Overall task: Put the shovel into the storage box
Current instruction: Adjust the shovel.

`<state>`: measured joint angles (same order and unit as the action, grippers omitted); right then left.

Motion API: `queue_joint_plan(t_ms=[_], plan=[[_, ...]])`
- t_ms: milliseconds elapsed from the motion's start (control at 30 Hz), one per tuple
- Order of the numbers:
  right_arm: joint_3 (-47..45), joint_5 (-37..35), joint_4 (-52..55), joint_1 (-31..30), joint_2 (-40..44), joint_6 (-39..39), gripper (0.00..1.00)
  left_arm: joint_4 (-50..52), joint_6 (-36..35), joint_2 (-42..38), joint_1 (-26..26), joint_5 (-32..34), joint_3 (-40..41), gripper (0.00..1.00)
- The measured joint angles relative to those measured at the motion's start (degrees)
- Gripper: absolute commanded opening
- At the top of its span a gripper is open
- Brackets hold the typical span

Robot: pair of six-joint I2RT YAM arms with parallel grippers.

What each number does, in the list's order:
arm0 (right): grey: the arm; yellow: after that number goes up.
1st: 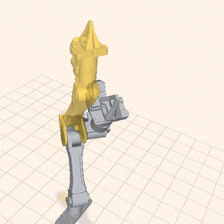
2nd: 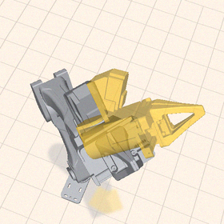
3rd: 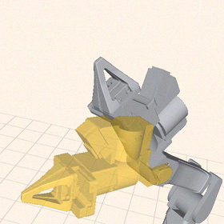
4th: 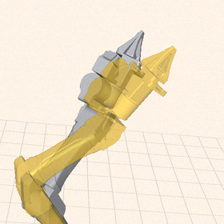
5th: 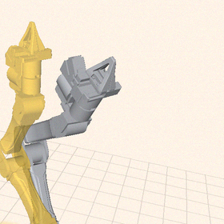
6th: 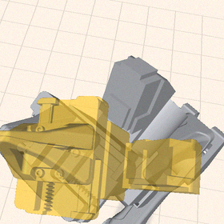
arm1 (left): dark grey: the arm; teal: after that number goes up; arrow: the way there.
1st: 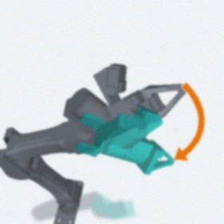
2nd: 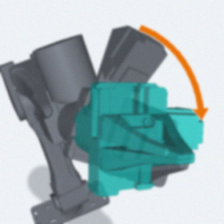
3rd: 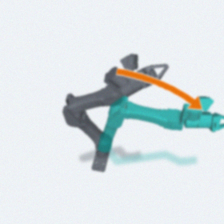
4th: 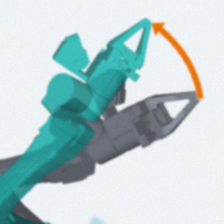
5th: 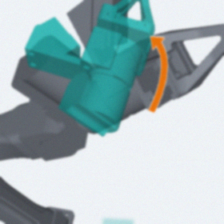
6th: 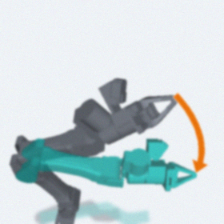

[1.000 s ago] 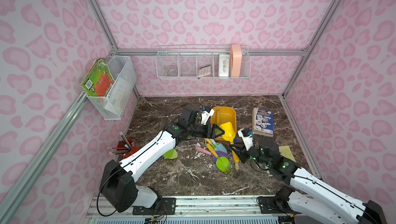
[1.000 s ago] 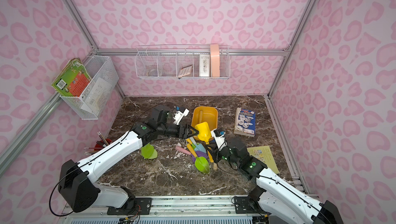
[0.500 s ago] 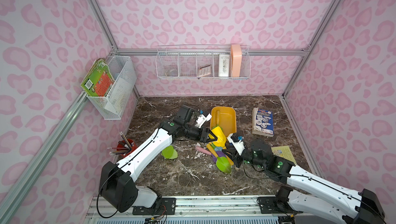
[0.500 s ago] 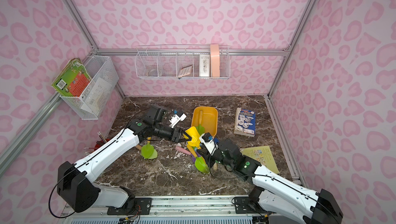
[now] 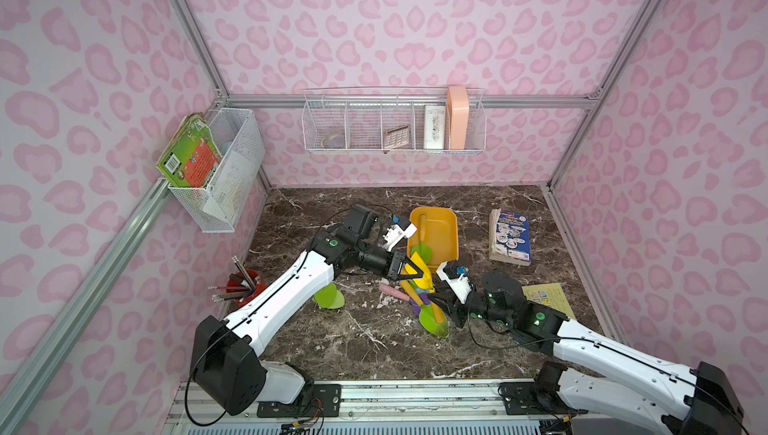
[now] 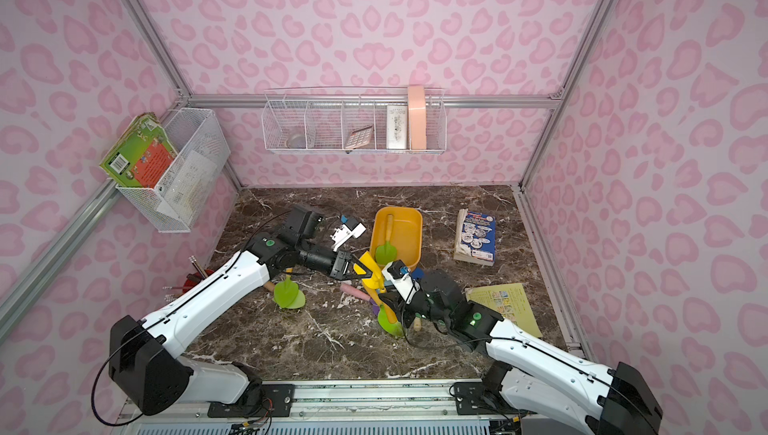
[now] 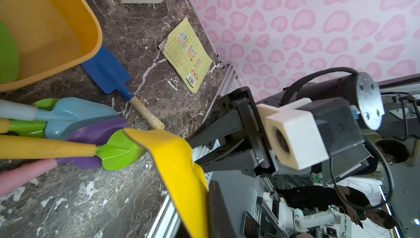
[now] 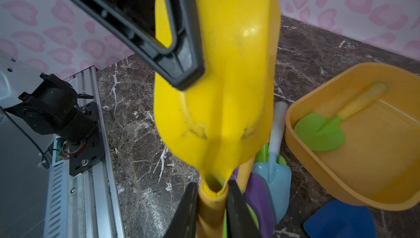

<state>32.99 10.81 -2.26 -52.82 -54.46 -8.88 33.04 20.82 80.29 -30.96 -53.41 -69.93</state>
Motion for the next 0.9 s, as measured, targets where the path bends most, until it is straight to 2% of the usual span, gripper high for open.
queue_joint_plan(t_ms=[167, 233, 500, 700, 900], plan=[[0.83, -1.31, 0.17, -0.04, -0.04, 0.07, 0.47, -0.22, 0.07, -1.25, 0.2, 2.69, -0.02, 0.0], [1.05, -2.34, 0.37, 0.63, 0.37, -0.63, 0.53, -0.09, 0.0, -1.73, 0.24, 4.13, -0.39, 0.0], [2.01, -1.42, 0.76, 10.12, 2.47, -7.91, 0.54, 0.94, -2.47, -3.58, 0.09, 12.61, -1.95, 0.0], [2.16, 3.65, 0.15, 10.56, -0.26, -9.31, 0.55, 1.01, -3.39, -2.47, -0.2, 14.56, -4.66, 0.0], [5.29, 7.98, -0.09, 10.69, -3.82, -9.25, 0.55, 5.07, -7.85, -0.55, -3.54, 16.33, -10.6, 0.0]])
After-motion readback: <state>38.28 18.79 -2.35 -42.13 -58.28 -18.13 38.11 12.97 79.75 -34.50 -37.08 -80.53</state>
